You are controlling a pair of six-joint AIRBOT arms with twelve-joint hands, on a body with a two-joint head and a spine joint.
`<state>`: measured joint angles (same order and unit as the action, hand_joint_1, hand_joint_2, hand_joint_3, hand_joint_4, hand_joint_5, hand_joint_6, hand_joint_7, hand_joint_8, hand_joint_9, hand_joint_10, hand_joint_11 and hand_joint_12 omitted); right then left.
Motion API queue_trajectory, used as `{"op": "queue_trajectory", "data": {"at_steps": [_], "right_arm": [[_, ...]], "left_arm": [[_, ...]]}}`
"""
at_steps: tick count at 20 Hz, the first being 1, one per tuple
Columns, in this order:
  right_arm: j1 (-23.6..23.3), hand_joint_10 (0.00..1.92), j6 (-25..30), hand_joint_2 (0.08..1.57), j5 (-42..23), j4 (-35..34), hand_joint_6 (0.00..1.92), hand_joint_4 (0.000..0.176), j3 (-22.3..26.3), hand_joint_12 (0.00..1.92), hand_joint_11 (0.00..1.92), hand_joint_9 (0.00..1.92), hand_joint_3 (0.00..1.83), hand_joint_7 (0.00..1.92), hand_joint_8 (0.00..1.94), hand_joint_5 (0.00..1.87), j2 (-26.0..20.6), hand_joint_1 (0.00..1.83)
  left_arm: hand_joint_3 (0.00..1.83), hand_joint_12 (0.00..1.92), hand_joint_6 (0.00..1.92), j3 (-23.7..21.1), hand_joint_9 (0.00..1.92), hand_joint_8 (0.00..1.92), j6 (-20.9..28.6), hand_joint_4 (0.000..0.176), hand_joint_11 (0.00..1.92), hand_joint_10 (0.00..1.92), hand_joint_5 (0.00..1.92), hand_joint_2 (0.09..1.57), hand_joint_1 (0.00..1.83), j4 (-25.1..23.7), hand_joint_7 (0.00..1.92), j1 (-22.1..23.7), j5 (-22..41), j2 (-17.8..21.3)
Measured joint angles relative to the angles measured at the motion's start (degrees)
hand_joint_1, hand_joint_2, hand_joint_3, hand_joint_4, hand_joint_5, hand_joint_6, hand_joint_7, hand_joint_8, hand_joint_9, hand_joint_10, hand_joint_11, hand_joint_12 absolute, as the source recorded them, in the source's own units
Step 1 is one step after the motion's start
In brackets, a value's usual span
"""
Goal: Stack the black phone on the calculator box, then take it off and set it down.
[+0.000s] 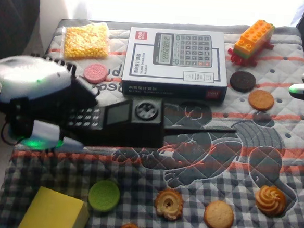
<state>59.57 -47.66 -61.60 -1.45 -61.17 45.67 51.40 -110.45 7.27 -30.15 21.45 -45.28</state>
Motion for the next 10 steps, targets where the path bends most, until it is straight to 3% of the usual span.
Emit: {"op": "queue_trajectory", "data": {"at_steps": [1, 2, 3, 4, 6, 8, 10], "right_arm": [[0.0, 0.03, 0.02, 1.33, -0.26, 0.0, 0.0, 0.091, 0.0, 0.25, 0.44, 0.44, 0.0, 0.38, 0.0, 0.42, 0.0, 0.18], [0.0, 0.02, 0.0, 1.33, -0.17, -0.13, 0.0, 0.083, 0.0, 0.26, 0.46, 0.47, 0.0, 0.38, 0.0, 0.42, 0.0, 0.16], [0.0, 0.01, 0.02, 1.33, -0.17, -0.15, 0.0, 0.079, 0.0, 0.25, 0.45, 0.45, 0.0, 0.39, 0.0, 0.43, 0.0, 0.15], [0.0, 0.0, 0.0, 1.32, -0.15, -0.13, 0.0, 0.088, 0.0, 0.24, 0.44, 0.44, 0.0, 0.4, 0.01, 0.43, 0.0, 0.15], [0.0, 0.0, 0.0, 1.32, -0.2, -0.09, 0.0, 0.098, 0.0, 0.23, 0.42, 0.42, 0.0, 0.39, 0.0, 0.42, 0.0, 0.14], [0.0, 0.02, 0.02, 1.32, -0.22, -0.2, 0.0, 0.099, 0.0, 0.24, 0.45, 0.45, 0.0, 0.38, 0.0, 0.42, 0.07, 0.13], [0.0, 0.0, 0.0, 1.31, -0.17, -0.17, 0.0, 0.103, 0.0, 0.23, 0.41, 0.42, 0.0, 0.38, 0.0, 0.41, 0.26, 0.11]], "left_arm": [[0.0, 1.23, 0.92, -0.13, 0.97, 1.05, 2.23, 0.0, 0.82, 1.12, 0.93, 1.11, 1.34, -2.86, 0.98, 1.31, 0.35, 0.04], [0.0, 1.27, 1.02, -0.26, 0.96, 1.05, 2.86, 0.0, 0.82, 1.18, 0.88, 1.12, 1.37, -4.59, 0.95, 2.99, 0.44, 0.02], [0.0, 1.24, 1.02, -0.09, 1.0, 0.99, 2.8, 0.0, 0.88, 1.13, 0.87, 1.11, 1.38, -5.44, 0.98, 4.2, 0.87, -0.24], [0.0, 1.24, 1.02, 0.26, 1.01, 1.01, 2.82, 0.0, 0.86, 1.14, 0.87, 1.11, 1.37, -5.62, 0.98, 5.11, 1.33, -0.68], [0.0, 1.47, 1.15, 1.79, 0.82, 1.22, 3.02, 0.0, 0.61, 1.01, 0.8, 1.18, 1.21, -6.29, 0.92, 7.54, 1.09, -2.01], [0.0, 1.42, 1.07, 3.54, 0.79, 1.18, 2.95, 0.0, 0.51, 0.93, 0.87, 1.16, 1.21, -6.38, 0.94, 9.6, -0.04, -3.41], [0.0, 1.33, 1.14, 6.4, 0.87, 1.12, 2.84, 0.002, 0.6, 0.82, 0.84, 1.16, 1.2, -5.86, 0.94, 12.87, -1.2, -5.57]]}}
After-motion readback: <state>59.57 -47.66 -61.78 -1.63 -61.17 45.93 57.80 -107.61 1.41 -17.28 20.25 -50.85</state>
